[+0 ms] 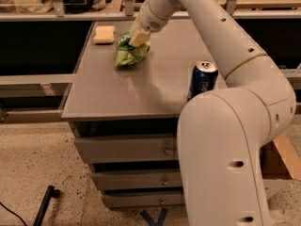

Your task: Move green rice chip bag near sponge

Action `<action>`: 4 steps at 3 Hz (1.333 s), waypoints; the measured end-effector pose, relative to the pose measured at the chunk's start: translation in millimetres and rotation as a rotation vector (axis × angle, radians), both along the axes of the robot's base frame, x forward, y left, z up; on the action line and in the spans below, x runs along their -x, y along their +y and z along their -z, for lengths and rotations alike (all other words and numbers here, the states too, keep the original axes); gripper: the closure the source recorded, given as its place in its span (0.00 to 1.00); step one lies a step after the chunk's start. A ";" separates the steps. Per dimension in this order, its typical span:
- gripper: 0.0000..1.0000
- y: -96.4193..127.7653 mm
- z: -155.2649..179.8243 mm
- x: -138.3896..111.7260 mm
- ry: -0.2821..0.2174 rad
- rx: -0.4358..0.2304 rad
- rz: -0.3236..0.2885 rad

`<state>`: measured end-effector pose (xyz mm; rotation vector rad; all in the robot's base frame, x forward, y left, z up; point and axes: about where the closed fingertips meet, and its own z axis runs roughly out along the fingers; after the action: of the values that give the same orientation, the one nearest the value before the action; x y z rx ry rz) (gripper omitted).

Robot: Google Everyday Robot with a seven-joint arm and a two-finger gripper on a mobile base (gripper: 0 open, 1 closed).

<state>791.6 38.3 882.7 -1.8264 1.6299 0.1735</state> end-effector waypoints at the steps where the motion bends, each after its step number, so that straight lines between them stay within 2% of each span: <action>1: 1.00 -1.4 -7.2 -7.5 -0.022 -0.026 0.012; 3: 1.00 5.3 -22.7 -13.6 -0.070 -0.065 -0.016; 4: 0.82 14.6 -19.8 -15.8 -0.069 -0.077 -0.045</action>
Offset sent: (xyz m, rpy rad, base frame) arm 0.0165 -0.0067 0.0395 0.0849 -0.0981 -0.0054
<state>807.4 52.9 902.4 -1.7914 1.5156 0.1888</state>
